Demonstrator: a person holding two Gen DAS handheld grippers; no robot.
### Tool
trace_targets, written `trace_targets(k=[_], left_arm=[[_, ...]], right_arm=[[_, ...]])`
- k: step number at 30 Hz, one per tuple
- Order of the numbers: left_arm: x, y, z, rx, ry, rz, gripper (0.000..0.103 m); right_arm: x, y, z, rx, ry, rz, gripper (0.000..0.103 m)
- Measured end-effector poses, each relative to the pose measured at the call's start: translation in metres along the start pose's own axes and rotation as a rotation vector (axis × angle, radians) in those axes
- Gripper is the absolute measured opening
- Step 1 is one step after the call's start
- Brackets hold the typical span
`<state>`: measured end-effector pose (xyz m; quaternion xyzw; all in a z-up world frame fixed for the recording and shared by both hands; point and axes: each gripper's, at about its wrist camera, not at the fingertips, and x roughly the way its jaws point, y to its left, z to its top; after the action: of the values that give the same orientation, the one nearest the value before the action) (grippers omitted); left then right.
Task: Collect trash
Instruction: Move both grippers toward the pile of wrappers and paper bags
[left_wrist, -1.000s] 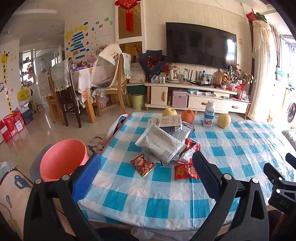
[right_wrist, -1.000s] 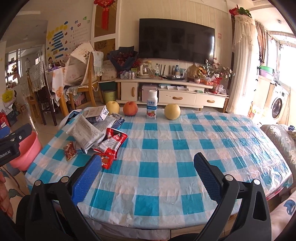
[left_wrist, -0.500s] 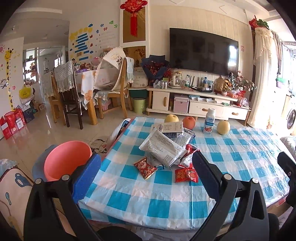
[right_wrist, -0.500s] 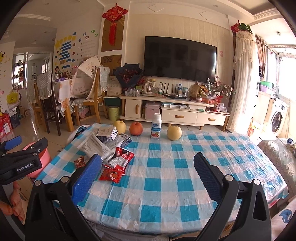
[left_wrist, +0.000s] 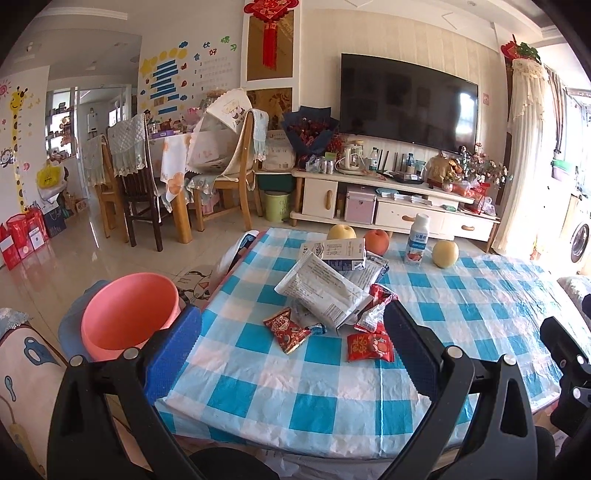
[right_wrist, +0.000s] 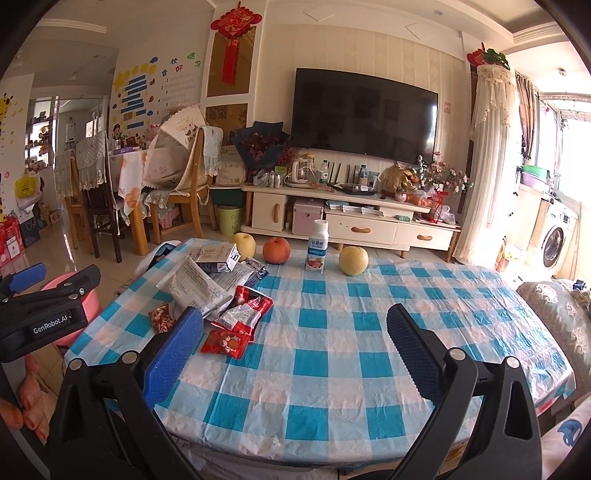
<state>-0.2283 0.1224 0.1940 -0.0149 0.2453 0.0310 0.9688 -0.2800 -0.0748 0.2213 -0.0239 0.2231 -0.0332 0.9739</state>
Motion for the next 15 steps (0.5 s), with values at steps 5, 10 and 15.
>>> trace_targets(k=[5,10,15], left_arm=[[0.007,0.000,-0.004,-0.010,0.008,-0.006,0.099],[0.015,-0.003,-0.010,-0.008,0.023,-0.002,0.099],[0.026,-0.005,-0.017,-0.007,0.043,0.011,0.099]], right_arm=[[0.012,0.002,-0.010,-0.005,0.021,-0.003,0.098],[0.025,0.003,-0.018,-0.007,0.041,-0.001,0.098],[0.041,0.001,-0.028,0.006,0.075,0.007,0.098]])
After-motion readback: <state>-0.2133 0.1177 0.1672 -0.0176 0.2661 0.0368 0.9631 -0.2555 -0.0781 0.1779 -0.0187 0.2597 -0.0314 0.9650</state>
